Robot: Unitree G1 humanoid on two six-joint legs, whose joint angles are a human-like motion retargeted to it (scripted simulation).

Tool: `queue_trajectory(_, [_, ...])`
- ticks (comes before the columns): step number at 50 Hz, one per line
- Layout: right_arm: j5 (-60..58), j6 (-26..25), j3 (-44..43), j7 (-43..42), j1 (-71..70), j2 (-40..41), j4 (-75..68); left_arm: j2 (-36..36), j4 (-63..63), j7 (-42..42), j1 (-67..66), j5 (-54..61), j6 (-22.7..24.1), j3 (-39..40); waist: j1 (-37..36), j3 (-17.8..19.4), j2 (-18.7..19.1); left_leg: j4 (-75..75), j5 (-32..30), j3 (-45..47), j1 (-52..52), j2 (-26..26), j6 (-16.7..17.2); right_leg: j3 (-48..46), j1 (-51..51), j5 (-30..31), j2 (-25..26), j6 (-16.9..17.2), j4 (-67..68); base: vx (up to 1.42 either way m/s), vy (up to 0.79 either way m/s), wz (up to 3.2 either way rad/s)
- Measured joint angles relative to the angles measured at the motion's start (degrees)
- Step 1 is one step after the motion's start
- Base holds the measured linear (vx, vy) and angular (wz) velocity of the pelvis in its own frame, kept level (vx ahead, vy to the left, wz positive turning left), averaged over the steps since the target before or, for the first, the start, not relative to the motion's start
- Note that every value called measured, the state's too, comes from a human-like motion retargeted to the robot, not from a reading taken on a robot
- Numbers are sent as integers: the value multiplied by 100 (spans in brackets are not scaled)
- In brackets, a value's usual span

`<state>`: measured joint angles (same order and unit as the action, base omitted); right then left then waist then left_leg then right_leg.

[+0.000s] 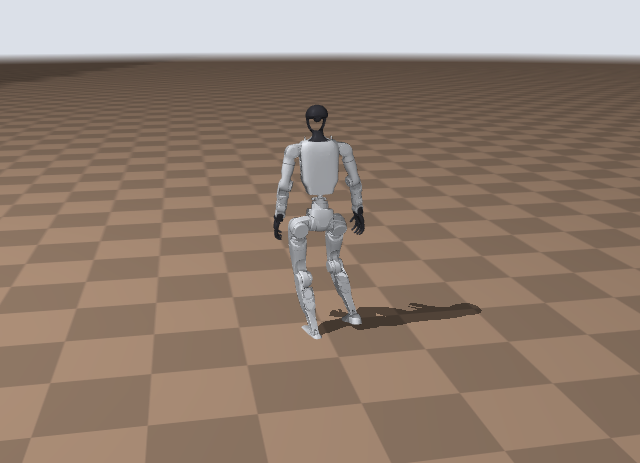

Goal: Sport exercise

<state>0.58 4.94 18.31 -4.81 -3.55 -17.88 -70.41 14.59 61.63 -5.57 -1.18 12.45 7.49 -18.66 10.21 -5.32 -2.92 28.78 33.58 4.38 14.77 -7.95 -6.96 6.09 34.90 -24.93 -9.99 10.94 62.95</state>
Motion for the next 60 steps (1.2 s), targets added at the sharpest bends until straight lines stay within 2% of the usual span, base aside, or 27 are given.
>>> queue_trajectory(4, [164, 35, -230, -29, 465, 34, -119, 286, -1116, -370, 234, -21, 253, 9, 227, 65, -167, -270, -68, -165, -179, -299, 39, 49, 387, 157, -126, 132, 845, 16, 0, 53])
queue_trajectory(5, [186, 53, -320, -5, 548, 47, -141, 415, -1565, -458, 254, -36, 256, 11, 228, 33, -186, -890, -316, -270, -426, -351, 54, 26, 492, 199, -122, 146, 879, 21, -6, 43])
queue_trajectory(8, [154, 81, -431, 43, 878, 88, -192, 515, -2307, -505, 222, -123, 519, 5, 246, 3, -393, -693, -250, -322, -389, -527, 132, 37, 436, 82, -223, 225, 957, 17, -11, 42])
queue_trajectory(10, [72, 106, -546, 129, 1050, 149, -176, 697, -2946, -474, 19, -162, 533, -4, 93, -21, -338, -1038, -331, -416, -626, -374, 183, -149, 192, 28, -46, 210, 644, 20, -16, 23])
queue_trajectory(13, [-33, 142, -552, 58, 1065, 141, -84, 649, -3169, -423, -298, -204, 572, -33, -94, -76, -562, -154, -94, -296, -316, -466, 187, -132, -154, -325, -101, 138, 382, 12, -19, 27])
queue_trajectory(15, [-108, 162, -503, -89, 910, 137, 46, 623, -3076, -407, -646, -203, 487, -15, -334, -51, -593, 1107, 193, -260, 148, -353, 184, -215, -442, -708, 12, -70, 225, 10, -18, 3])
queue_trajectory(18, [-213, 179, -349, -582, 241, -7, 425, 495, -2461, -415, -1259, -210, 217, 92, -796, 171, -422, 4289, 484, 71, 1351, 488, -15, -424, -718, -1554, 469, -545, 390, 8, -13, -33])
queue_trajectory(20, [-270, 191, -294, -1070, -508, -247, 896, 336, -1852, -376, -1630, -193, 29, 236, -1175, 262, -139, 6045, 571, 81, 2329, 1218, -230, -440, -688, -1946, 1054, -778, 435, 12, -8, -84])
queue_trajectory(22, [-143, 245, -360, -1499, -1100, -506, 1702, 268, -1368, -198, -2130, -195, -60, 342, -1518, 160, -41, 6572, 508, 91, 3157, 1609, -322, -350, -660, -1799, 1405, -831, 176, 19, -2, -80])
queue_trajectory(24, [67, 333, -479, -1744, -1207, -645, 2738, 374, -1189, 86, -2773, -213, -45, 442, -1745, -35, -150, 6111, 272, 214, 3617, 1680, -263, -81, -804, -1306, 1567, -657, -416, 27, 5, -27])
queue_trajectory(25, [172, 396, -529, -1801, -1120, -672, 3266, 450, -1183, 248, -3106, -210, -14, 506, -1821, -149, -238, 5641, 98, 302, 3715, 1636, -186, 91, -934, -991, 1611, -504, -780, 32, 9, 1])
queue_trajectory(28, [263, 576, -521, -1580, -431, -624, 4394, 465, -1384, 630, -3787, -46, 57, 744, -1847, -509, -389, 3767, -780, 537, 3389, 1226, 284, -148, -1217, 582, 1211, -18, -1252, 30, 10, 26])
queue_trajectory(30, [179, 650, -504, -1363, 50, -571, 4755, 344, -1496, 611, -3937, 105, 6, 834, -1675, -619, -435, 2876, -1244, 679, 2994, 780, 435, -286, -1304, 1109, 922, 180, -897, 22, 8, 69])
queue_trajectory(31, [120, 673, -502, -1271, 265, -523, 4782, 266, -1515, 480, -3887, 159, -18, 859, -1565, -626, -461, 2703, -1244, 721, 2789, 549, 389, -328, -1329, 1144, 762, 186, -496, 17, 7, 66])
queue_trajectory(33, [4, 656, -466, -1133, 687, -405, 4668, 128, -1525, 174, -3693, 219, -43, 913, -1358, -651, -481, 2787, -865, 734, 2523, 190, 169, -399, -1296, 1068, 512, 133, 498, 13, 5, 42])
queue_trajectory(35, [-98, 535, -394, -1023, 1081, -282, 4277, 66, -1480, -249, -3247, 262, -62, 951, -1147, -614, -551, 3151, -2, 667, 2274, -171, -200, -439, -1152, 756, 236, 24, 1758, 10, 5, 23])
queue_trajectory(38, [-132, 266, -221, -928, 1330, -85, 2966, 227, -1357, -987, -1898, 567, -55, 887, -783, -299, -702, 3599, 1277, 556, 1884, -555, -681, -366, -547, 379, -15, -219, 3529, 6, 4, 19])
queue_trajectory(40, [-168, 186, -152, -795, 1346, 14, 1838, 339, -1472, -1398, -844, 884, -3, 774, -503, -99, -856, 3587, 1642, 444, 1683, -770, -804, -208, 177, 237, -118, -380, 4316, 1, 0, 35])
queue_trajectory(43, [-240, 80, -118, -386, 1583, -102, 614, 385, -2427, -1612, 179, 1319, 224, 629, -241, 49, -799, 2861, 1539, 51, 913, -912, -652, -182, 1109, 225, -138, -565, 4281, 6, 1, 11])
queue_trajectory(45, [-278, 25, -161, -127, 1795, -264, 196, 401, -3167, -1569, 519, 1366, 432, 512, -192, 155, -516, 2329, 1150, -178, 152, -576, -285, -479, 1275, 339, 105, -582, 3559, 13, -2, -16])
queue_trajectory(48, [-370, -17, -234, -37, 2115, -452, 59, 370, -3983, -1307, 561, 1237, 743, 244, -65, 47, -269, 1980, -205, -445, -404, -205, 413, -726, 1115, 584, 497, -398, 1913, 11, -11, 23])
queue_trajectory(50, [-448, -14, -262, -96, 2287, -536, 149, 388, -4332, -1064, 441, 1108, 842, 1, -126, -61, -77, 2493, -1063, -517, -345, 131, 781, -803, 863, 751, 904, -288, 763, 3, -11, 16])
queue_trajectory(51, [-476, -20, -250, -200, 2284, -568, 249, 410, -4438, -936, 347, 1085, 817, -120, -212, -118, 32, 2994, -1249, -477, -213, 353, 813, -849, 718, 739, 1100, -312, 346, -2, -9, 2])
queue_trajectory(53, [-536, 29, -203, -447, 2154, -636, 497, 458, -4511, -761, 106, 973, 728, -325, -411, -204, 129, 4109, -1319, -303, 59, 727, 697, -878, 475, 407, 1346, -487, -1, -5, -8, -7])
queue_trajectory(57, [-822, 124, -69, -1128, 1038, -823, 1238, 585, -3844, -717, -565, 420, 259, -307, -979, -96, 162, 6683, -362, 19, 1148, 1476, 7, -856, 48, -1189, 1667, -1193, 321, -4, -7, -22])
queue_trajectory(58, [-889, 124, -47, -1316, 594, -867, 1484, 572, -3507, -737, -743, 240, 135, -192, -1117, -33, 128, 7109, -110, 75, 1594, 1571, -192, -792, -54, -1510, 1712, -1263, 346, -2, -4, -29])
queue_trajectory(60, [-850, 158, -47, -1638, -136, -929, 2215, 558, -2923, -677, -1229, 14, 4, 101, -1351, 0, 13, 7285, 205, 223, 2490, 1582, -475, -629, -333, -1731, 1705, -1252, 206, 1, 0, -28])
